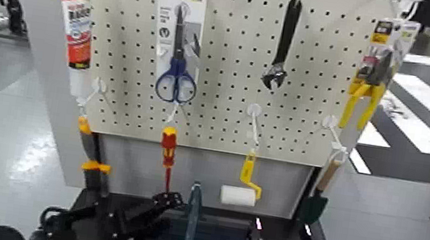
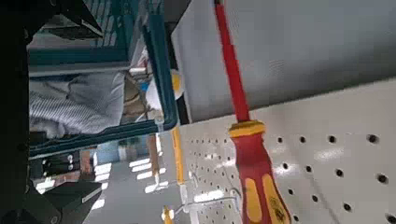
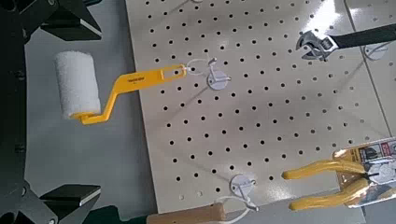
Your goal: Place the crate on the table.
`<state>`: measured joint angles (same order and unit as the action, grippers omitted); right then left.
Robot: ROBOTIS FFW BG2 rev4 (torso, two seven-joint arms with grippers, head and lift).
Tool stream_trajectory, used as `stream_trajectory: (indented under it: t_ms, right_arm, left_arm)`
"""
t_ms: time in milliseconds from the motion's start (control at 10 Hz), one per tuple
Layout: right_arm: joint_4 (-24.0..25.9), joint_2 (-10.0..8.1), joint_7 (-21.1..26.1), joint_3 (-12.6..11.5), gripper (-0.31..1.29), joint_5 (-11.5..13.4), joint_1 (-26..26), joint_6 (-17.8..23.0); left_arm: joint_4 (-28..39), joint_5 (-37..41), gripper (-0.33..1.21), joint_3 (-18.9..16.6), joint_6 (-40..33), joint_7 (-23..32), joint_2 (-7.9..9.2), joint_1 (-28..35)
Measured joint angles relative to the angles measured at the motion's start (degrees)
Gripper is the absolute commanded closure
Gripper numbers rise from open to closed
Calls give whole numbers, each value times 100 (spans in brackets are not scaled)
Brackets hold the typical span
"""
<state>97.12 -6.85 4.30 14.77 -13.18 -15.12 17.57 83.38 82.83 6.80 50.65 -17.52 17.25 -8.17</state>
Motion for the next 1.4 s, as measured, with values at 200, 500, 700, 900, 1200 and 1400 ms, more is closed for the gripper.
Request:
stream_trajectory:
  t_ms: [200,500,700,900,1200,1400]
  right_arm:
    - [5,-14,0,7,14,-5,7,-20]
    - [23,-24,0,1,14,-9,4,-47]
    - [27,-27,0,-2,14,-9,0,-46]
    - [35,-27,0,-9,14,-7,-7,-44]
    - [44,-27,0,-17,14,-5,-12,-46]
    - [48,-27,0,-18,14,-3,-18,-52]
  left_arm:
    - [954,-1499,14,-469,-575,322,-109,488]
    - [1716,-3494,14,-638,-2019,429,-424,1244]
    - [1939,-4852,13,-519,-3155,450,-622,1573]
    - [1999,-5557,10,-540,-4013,604,-825,1897]
    - [2110,-6406,10,-508,-5010,983,-956,2377]
    - [2086,-6804,10,-378,-5759,1563,-959,2661]
